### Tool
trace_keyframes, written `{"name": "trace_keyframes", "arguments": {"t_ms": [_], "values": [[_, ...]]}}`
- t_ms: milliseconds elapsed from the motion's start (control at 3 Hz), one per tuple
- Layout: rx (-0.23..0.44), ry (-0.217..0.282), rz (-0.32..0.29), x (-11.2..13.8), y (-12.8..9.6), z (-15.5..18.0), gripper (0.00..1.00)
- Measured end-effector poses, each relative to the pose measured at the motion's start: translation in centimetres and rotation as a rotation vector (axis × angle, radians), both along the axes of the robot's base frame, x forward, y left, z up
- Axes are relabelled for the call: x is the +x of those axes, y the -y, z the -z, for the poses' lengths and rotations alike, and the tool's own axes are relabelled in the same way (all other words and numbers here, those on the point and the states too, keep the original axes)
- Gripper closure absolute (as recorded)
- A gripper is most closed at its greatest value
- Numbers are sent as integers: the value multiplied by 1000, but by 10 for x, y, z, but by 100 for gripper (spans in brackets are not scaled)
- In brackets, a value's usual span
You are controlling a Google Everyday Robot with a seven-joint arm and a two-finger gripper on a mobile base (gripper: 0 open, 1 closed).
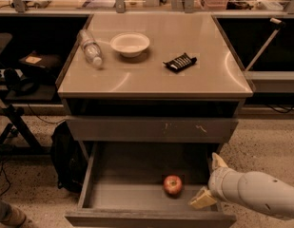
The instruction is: Pick apple from middle drawer and place on counter
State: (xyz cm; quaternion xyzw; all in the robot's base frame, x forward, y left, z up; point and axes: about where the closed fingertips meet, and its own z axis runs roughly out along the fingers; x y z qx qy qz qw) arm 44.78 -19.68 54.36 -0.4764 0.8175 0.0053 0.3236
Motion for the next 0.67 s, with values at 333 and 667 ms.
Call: {"name": "trace_keyframes", "arguments": {"t_ms": [333,667], "values": [[33,-38,-109,19,-37,13,0],[90,-116,-245,26,-90,41,0]]}}
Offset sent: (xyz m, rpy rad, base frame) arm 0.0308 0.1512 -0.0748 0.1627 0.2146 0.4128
